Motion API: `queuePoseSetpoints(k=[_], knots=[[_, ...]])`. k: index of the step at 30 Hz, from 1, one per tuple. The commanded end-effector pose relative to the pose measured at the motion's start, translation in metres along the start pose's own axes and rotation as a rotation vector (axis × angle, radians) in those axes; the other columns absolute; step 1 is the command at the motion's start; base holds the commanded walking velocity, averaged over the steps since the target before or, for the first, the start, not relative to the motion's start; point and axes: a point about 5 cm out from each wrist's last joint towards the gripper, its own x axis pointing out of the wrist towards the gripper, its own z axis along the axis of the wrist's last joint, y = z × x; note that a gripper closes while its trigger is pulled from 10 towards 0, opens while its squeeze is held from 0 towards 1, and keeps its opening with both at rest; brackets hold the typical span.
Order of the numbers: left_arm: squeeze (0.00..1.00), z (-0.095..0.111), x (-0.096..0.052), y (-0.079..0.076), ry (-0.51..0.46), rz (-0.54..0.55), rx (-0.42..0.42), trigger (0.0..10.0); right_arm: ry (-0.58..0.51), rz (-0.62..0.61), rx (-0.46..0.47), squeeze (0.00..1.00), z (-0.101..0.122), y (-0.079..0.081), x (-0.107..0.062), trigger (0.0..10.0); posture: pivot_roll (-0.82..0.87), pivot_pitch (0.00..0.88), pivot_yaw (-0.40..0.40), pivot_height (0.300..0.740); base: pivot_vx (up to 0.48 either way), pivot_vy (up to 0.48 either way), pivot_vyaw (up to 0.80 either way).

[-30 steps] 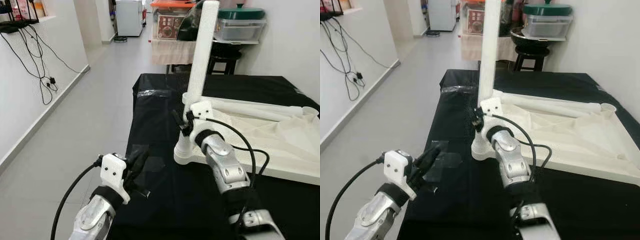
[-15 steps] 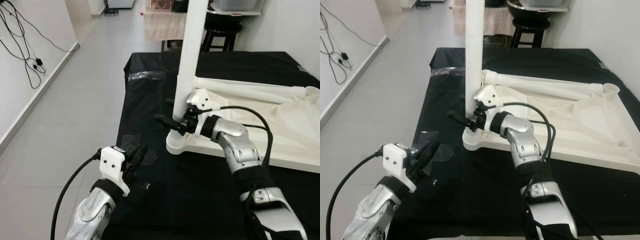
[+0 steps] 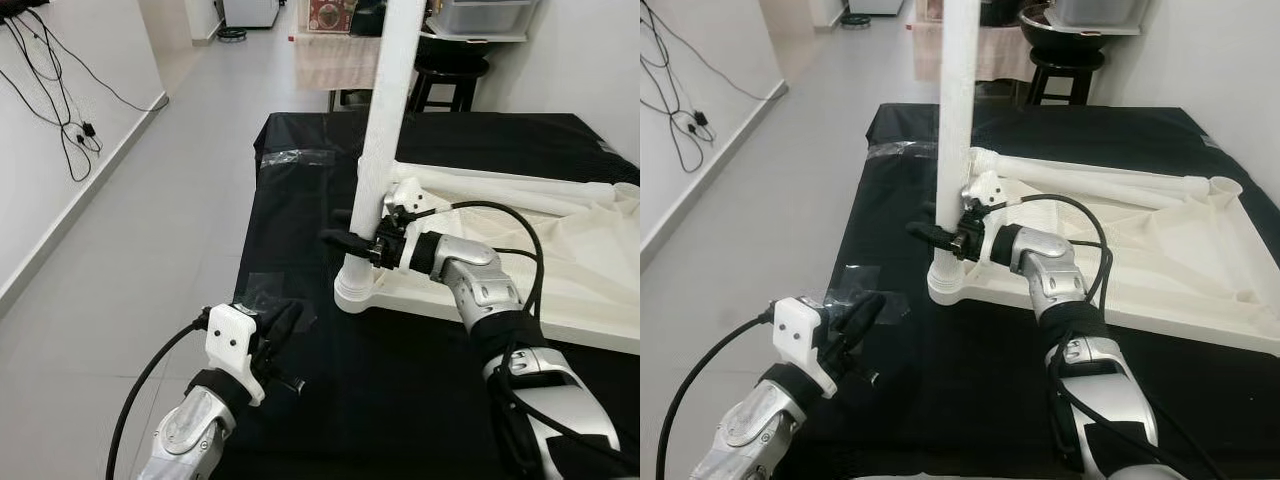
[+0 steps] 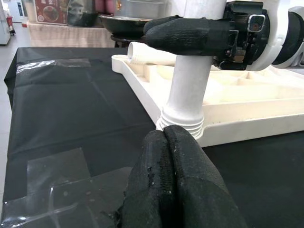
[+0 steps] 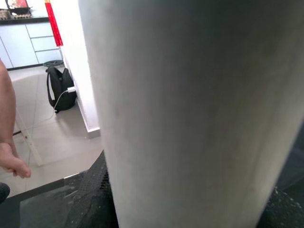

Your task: Building children table

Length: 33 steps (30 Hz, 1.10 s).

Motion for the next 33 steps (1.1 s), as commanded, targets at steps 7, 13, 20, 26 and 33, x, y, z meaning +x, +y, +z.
queuePoseSetpoints(k=[7, 13, 20, 26, 33], knots=[[0.0, 0.002, -0.001, 0.0, 0.003, 0.0, -0.005, 10.0, 0.05, -0.213, 0.021, 0.0, -0.038, 0.022, -0.002, 0.0, 0.02, 0.102, -0.029, 0.74, 0.0, 0.0, 0.0], [0.0, 0.002, -0.001, 0.004, 0.006, 0.002, -0.003, 10.0, 0.04, -0.731, 0.073, 0.0, -0.053, 0.06, 0.001, 0.0, 0.0, 0.107, -0.016, 0.74, 0.0, 0.0, 0.0], [0.0, 0.001, 0.004, 0.005, 0.007, -0.007, -0.004, 10.0, 0.046, -0.582, -0.024, 0.0, -0.044, 0.059, 0.02, 0.0, 0.01, 0.087, -0.029, 0.74, 0.0, 0.0, 0.0], [0.0, 0.0, 0.006, 0.006, 0.008, 0.001, 0.003, 10.0, -0.028, -0.415, 0.044, 1.0, -0.022, 0.048, 0.023, 10.0, 0.0, 0.074, -0.019, 0.74, 0.0, 0.0, 0.0], [0.0, -0.002, 0.009, 0.005, 0.012, -0.011, -0.005, 10.0, -0.002, -0.121, 0.026, 0.0, -0.009, 0.027, 0.011, 10.0, 0.01, 0.067, -0.017, 0.74, 0.0, 0.0, 0.0]])
